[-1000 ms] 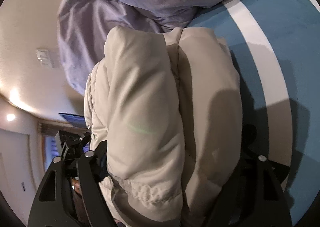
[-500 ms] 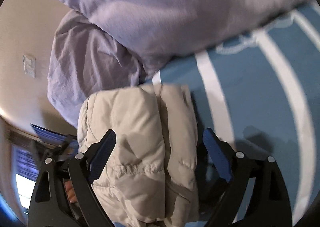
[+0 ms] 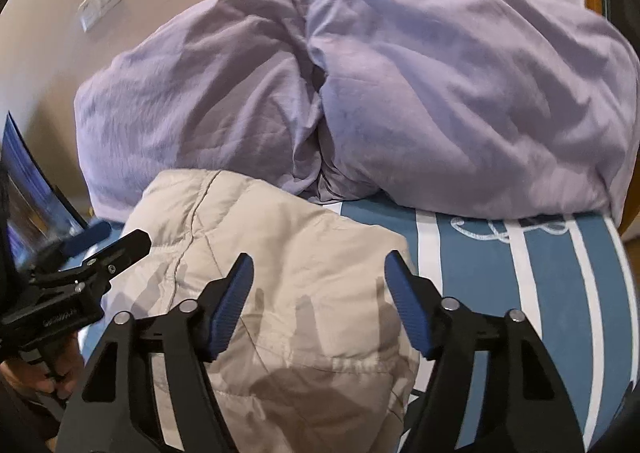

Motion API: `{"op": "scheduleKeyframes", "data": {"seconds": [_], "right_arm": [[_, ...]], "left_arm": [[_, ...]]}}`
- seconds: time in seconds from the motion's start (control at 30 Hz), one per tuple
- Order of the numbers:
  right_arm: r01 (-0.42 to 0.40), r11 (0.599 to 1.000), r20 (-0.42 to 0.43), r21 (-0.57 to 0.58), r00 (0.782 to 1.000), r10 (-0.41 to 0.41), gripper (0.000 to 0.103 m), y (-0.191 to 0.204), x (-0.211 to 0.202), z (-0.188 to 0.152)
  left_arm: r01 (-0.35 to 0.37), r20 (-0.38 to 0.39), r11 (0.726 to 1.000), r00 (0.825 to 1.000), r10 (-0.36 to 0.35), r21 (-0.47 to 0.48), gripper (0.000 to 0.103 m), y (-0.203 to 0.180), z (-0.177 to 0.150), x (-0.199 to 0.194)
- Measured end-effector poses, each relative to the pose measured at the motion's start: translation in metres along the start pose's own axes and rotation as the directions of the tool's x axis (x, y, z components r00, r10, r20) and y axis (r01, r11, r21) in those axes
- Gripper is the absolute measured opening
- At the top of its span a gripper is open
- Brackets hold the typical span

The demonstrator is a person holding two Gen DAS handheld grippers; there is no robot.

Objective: Fold large clothes
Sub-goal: 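Lower the jacket bundle onto the bed below the pillows with both tools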

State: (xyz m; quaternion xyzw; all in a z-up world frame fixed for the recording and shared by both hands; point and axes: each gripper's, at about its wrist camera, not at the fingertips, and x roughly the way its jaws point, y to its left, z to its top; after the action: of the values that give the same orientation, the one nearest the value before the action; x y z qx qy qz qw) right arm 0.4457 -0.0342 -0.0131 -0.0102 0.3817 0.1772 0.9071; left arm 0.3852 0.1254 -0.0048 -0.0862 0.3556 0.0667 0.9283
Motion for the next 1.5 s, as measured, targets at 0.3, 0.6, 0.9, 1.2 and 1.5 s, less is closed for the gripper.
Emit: {"op": "scheduleKeyframes", "data": {"seconds": [0.3,0.6,0.9,1.2,1.5], "right_arm": [[0.034,0.999,-0.006,-0.024,0.999,-0.034,0.064,0.006,0.015,-0.017],[0.021,1.000,-0.020,0.011,1.000,-0.021,0.063,-0.003,0.032,-0.040],[0.003,1.000,-0.018,0.030,1.000,-0.002,0.064,-0.008,0.044,-0.048],[-0.015,0.999,-0.005,0.040,1.000,0.015,0.064,-0.013,0.051,-0.053],[0.008,1.000,-0.026,0.028,1.000,-0.007,0.068,-0.010,0.048,-0.051]], "left_arm": [[-0.020,-0.037,1.000,0.999,0.021,0.019,0.094,-0.001,-0.017,0.017],[-0.032,-0.030,0.997,0.999,0.034,0.070,0.101,-0.009,-0.030,0.029],[-0.022,-0.035,0.997,0.999,0.024,0.074,0.101,-0.008,-0.038,0.041],[-0.025,-0.027,0.997,0.999,0.027,0.079,0.101,-0.009,-0.041,0.046],[-0.064,-0.022,0.992,0.998,0.067,0.104,0.101,-0.014,-0.040,0.044]]}}
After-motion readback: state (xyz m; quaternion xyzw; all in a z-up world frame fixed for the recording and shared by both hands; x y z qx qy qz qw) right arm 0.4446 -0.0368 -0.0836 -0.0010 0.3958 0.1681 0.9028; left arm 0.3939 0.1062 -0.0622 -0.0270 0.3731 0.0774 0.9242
